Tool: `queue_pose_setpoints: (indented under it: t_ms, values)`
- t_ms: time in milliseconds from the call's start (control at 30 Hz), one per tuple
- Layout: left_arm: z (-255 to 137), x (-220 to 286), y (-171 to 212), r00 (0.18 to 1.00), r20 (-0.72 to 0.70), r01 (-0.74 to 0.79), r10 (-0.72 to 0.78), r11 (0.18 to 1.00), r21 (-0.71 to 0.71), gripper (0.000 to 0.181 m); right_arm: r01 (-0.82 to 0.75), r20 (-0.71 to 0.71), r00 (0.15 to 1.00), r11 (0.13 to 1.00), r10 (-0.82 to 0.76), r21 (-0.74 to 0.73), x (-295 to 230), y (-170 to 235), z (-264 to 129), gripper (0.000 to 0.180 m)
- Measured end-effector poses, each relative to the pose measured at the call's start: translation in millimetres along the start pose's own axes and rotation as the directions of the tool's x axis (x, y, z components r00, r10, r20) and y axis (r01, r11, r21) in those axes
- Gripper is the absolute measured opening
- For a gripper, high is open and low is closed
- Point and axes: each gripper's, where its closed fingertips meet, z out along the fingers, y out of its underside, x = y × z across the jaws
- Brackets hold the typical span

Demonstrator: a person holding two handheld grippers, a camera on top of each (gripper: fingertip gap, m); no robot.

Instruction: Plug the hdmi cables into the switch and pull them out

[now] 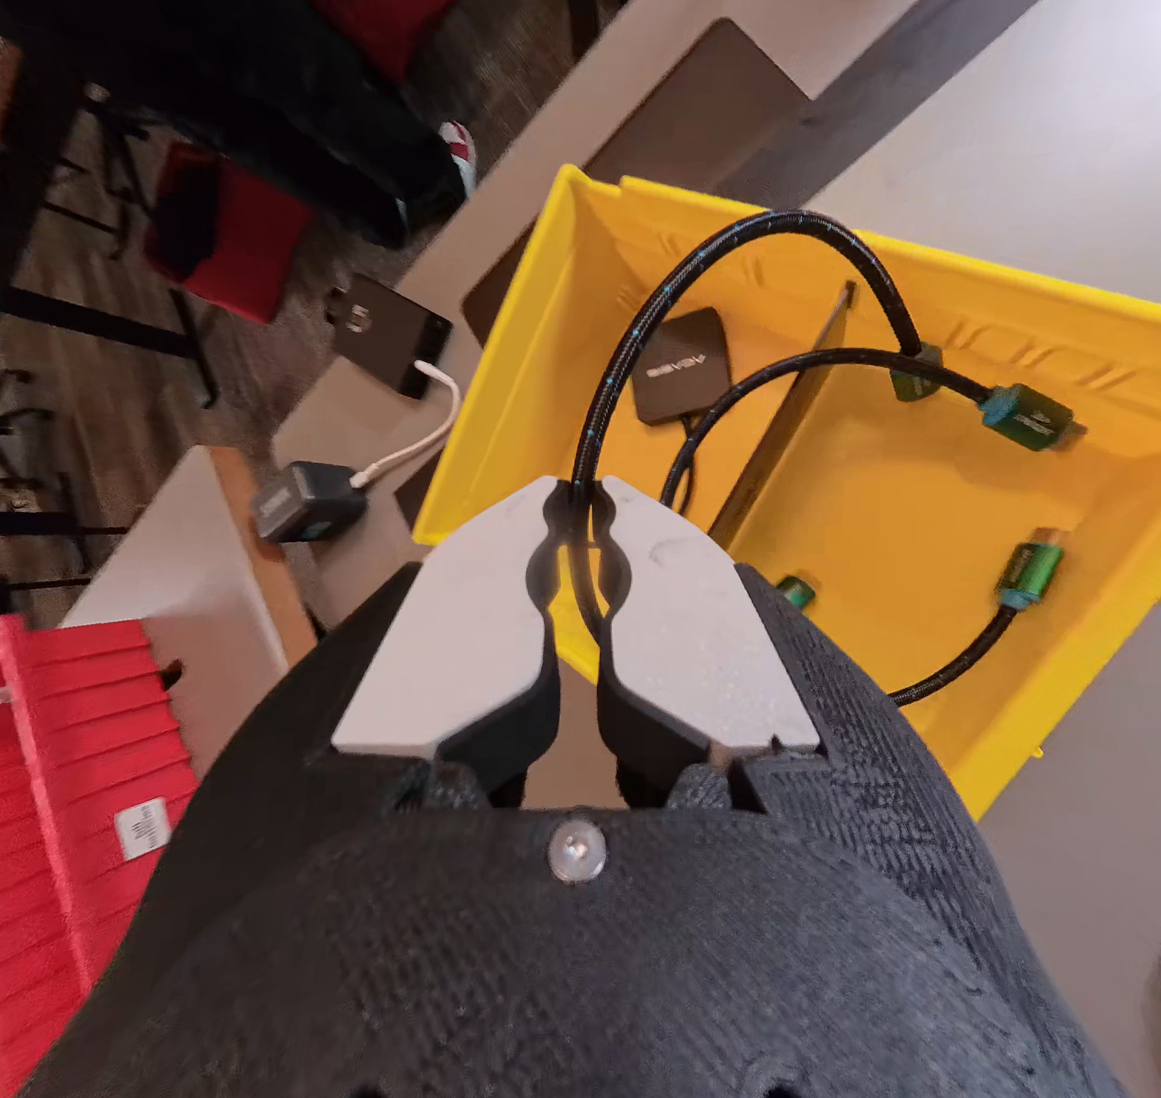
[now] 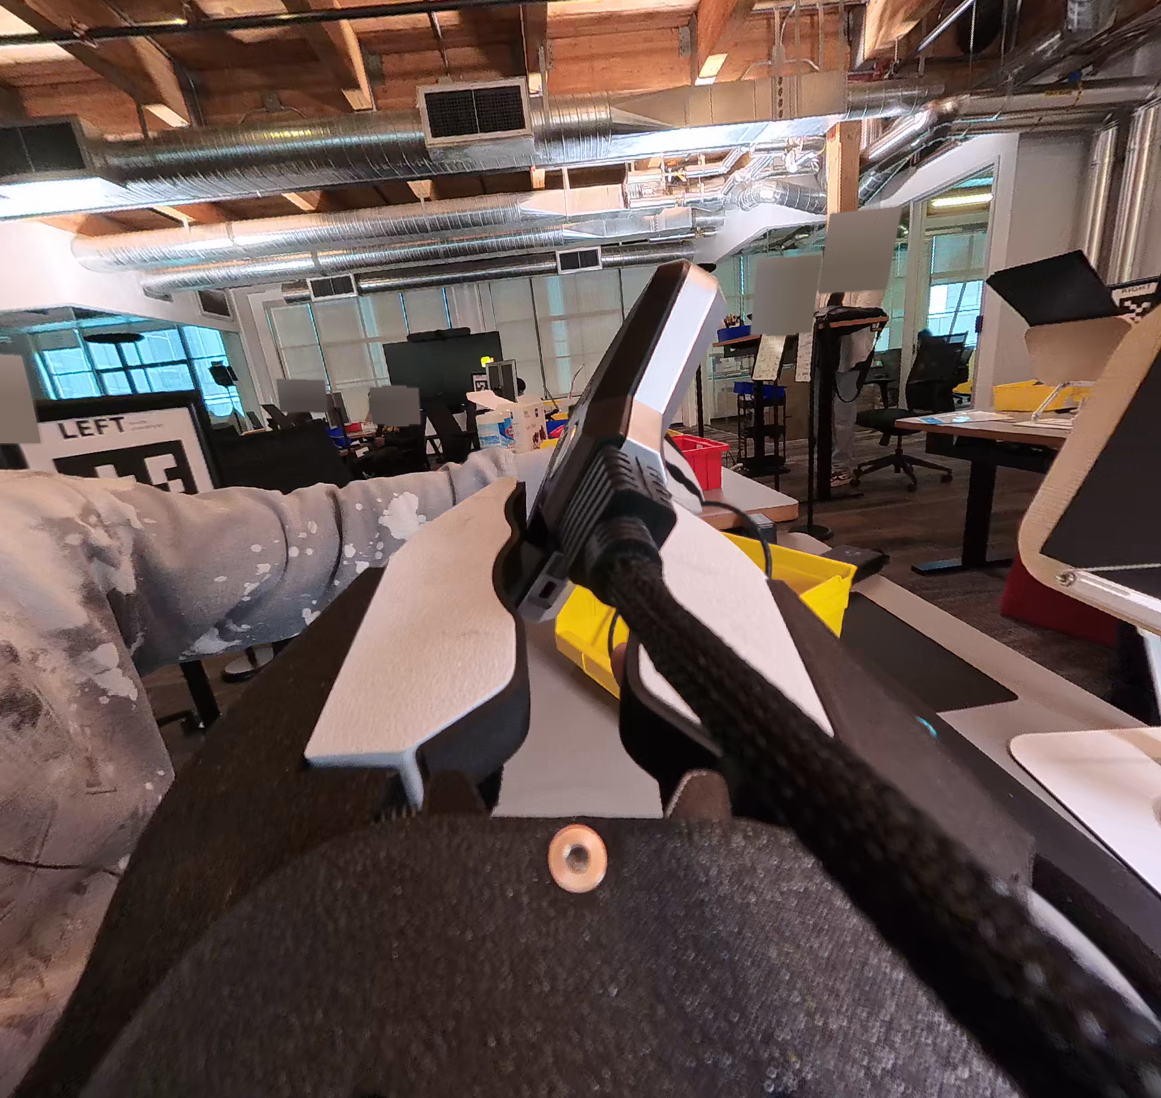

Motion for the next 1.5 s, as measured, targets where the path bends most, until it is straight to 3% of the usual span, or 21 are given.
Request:
queue_pose_setpoints:
  t_ms: [33, 267, 533, 633, 733, 867, 967, 1067, 1200, 1300, 1500]
  values:
    - [-6.3, -5.1, -3.3, 0.999, 0.041, -0.006, 0.005, 1.0, 0.017, 0.008, 0.005, 0.002, 1.0, 1.0, -0.005, 0.002, -2.0, -1.1, 0.3, 0.029]
    - [-63.8, -30.9, -30.2, 0.962, 0.271, -0.07, 0.043, 0.993, 0.092, 0.008, 0.022, 0.007, 1.0, 1.0, -0.022, 0.023, -8.4, -9.7, -2.0, 0.029]
    - [-142.4, -57.9, -69.6, 0.846, 0.52, -0.206, 0.121, 0.973, 0.109, 0.007, 0.034, 0.009, 0.999, 0.998, -0.035, 0.043, -13.0, -17.9, -5.8, 0.029]
    - [-166.5, -54.6, -83.0, 0.845, 0.522, -0.221, 0.119, 0.966, 0.136, 0.008, 0.04, 0.008, 0.999, 0.998, -0.041, 0.05, -14.6, -20.8, -7.7, 0.029]
    - [-180.2, -32.5, -93.9, 0.92, 0.39, -0.146, 0.047, 0.962, 0.229, 0.008, 0.043, 0.005, 0.999, 0.997, -0.043, 0.061, -14.6, -24.8, -11.3, 0.029]
    - [-175.5, 31.2, -102.8, 0.992, -0.055, 0.13, -0.118, 0.915, 0.382, 0.008, 0.046, -0.007, 0.999, 0.996, -0.045, 0.071, -13.9, -29.6, -16.8, 0.029]
    - [-159.0, 91.2, -95.2, 0.891, -0.405, 0.361, -0.203, 0.858, 0.365, 0.007, 0.048, -0.018, 0.999, 0.995, -0.047, 0.084, -13.6, -34.8, -22.2, 0.03]
    - [-132.3, 149.2, -73.7, 0.727, -0.633, 0.527, -0.267, 0.807, 0.265, 0.007, 0.055, -0.043, 0.998, 0.995, -0.051, 0.082, -10.0, -37.2, -28.3, 0.03]
    - [-89.8, 210.5, -33.0, 0.526, -0.763, 0.668, -0.375, 0.738, 0.098, 0.008, 0.049, -0.055, 0.998, 0.995, -0.044, 0.089, -6.4, -39.7, -34.9, 0.03]
    - [-65.5, 239.5, -3.4, 0.452, -0.774, 0.722, -0.442, 0.691, 0.027, 0.007, 0.039, -0.058, 0.998, 0.994, -0.034, 0.098, -3.8, -40.6, -37.7, 0.03]
    - [-46.9, 264.0, 36.6, 0.451, -0.734, 0.753, -0.508, 0.658, 0.008, 0.007, 0.028, -0.054, 0.998, 0.995, -0.023, 0.091, -1.8, -36.6, -34.9, 0.03]
